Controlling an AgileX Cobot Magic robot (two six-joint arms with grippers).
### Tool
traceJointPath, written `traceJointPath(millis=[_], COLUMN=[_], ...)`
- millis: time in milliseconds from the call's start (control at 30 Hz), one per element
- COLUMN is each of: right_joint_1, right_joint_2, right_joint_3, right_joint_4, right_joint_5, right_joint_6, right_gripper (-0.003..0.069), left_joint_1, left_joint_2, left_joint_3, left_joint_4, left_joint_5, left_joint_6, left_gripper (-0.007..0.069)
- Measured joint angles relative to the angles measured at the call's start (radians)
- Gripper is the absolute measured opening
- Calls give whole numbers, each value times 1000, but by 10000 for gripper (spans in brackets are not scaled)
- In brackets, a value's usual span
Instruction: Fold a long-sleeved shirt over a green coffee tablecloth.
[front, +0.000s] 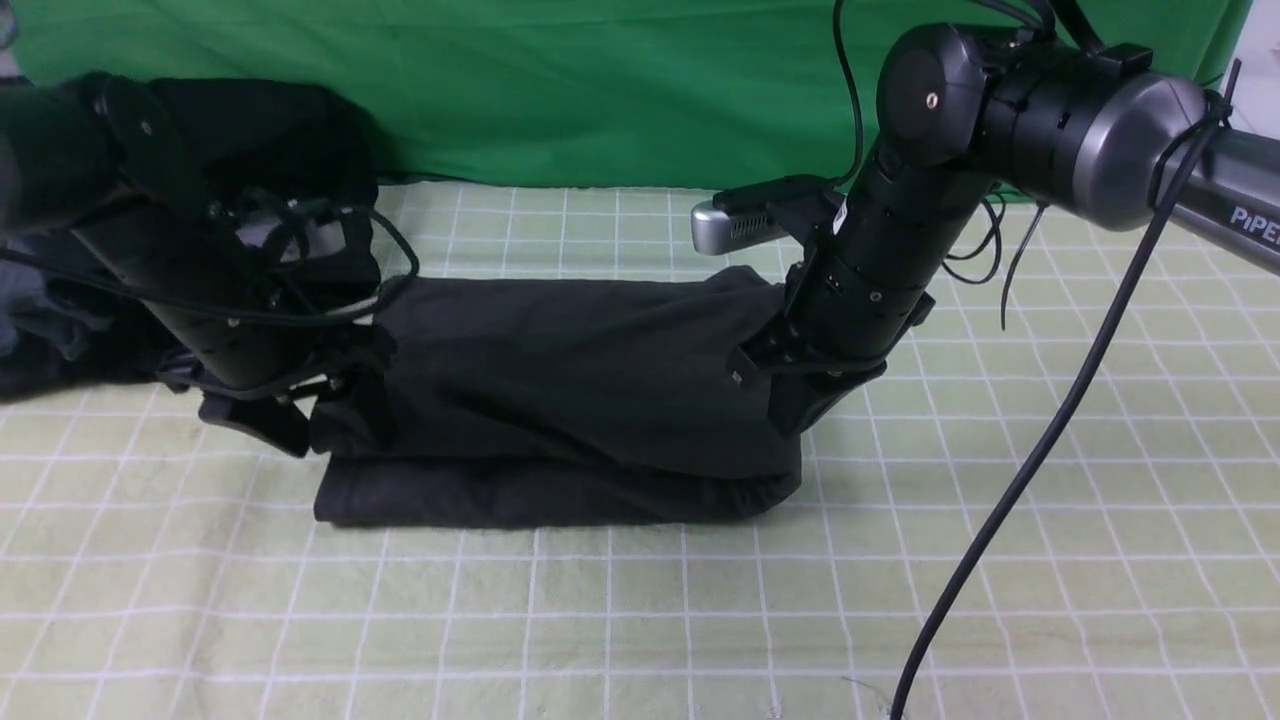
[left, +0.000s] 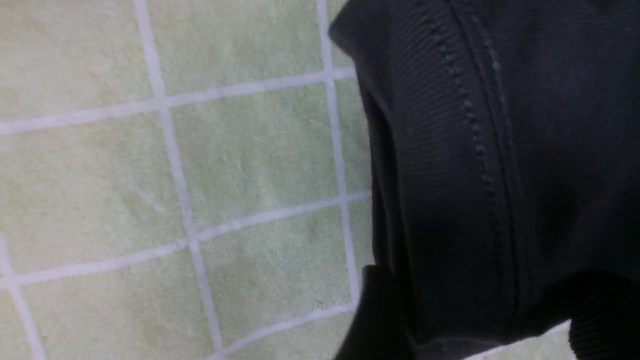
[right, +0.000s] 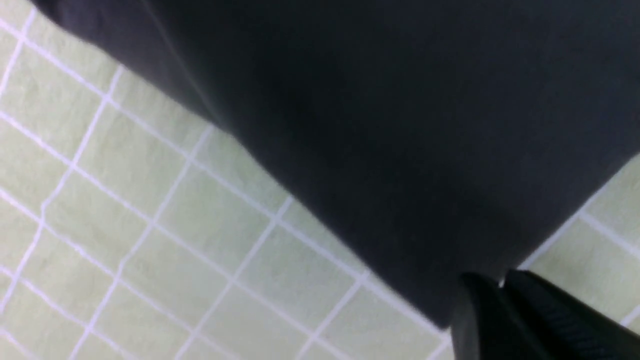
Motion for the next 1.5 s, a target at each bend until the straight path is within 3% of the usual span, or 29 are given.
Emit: traceJointPath(millis=[33,133,200,233,267,333,400,467,800,900,1033,1133,1500], right_joint_1=[0,0,4,3,7,9,10,11,11,11,12,12,0], right_joint_2=[0,0,-1,-1,-1,-1,-1,-1,37,46,46,46,40], right_joint_3=[0,2,15,17,31,43,52,52,52,52,52,52,50], right_joint_4=[0,-1,-3,-5,-13,-21,-37,-47,-47,-46,-41,-41,-64], right_joint_5=[5,17,17,17,17,14,0,-29,-100,-120,-129,-131,-78], right_joint_6=[-3,-20,-23,-24,-25,-25,-26,-30,-37,-39,-40,-40,-44], right_gripper=[55,85,160,169,247,309,423,472,498,426,92,45,41], left_joint_1=[0,0,0,0,0,0,-1,-1,-1,-1,-1,-1,-1], left_joint_2=[1,0,-3,-4,-7,-8,-11,-15,-39,-39,-45,-46,-46], left_joint_3=[0,0,0,0,0,0,0,0,0,0,0,0,0], left_joint_4=[0,-1,-7,-8,-9,-7,8,15,16,18,18,18,23], left_joint_5=[0,-4,-9,-9,-11,-11,-10,-12,-45,-46,-46,-37,63], left_joint_6=[3,43,64,67,88,92,103,102,103,103,103,103,137], left_gripper=[430,251,100,90,46,36,34,34,34,34,34,34,34])
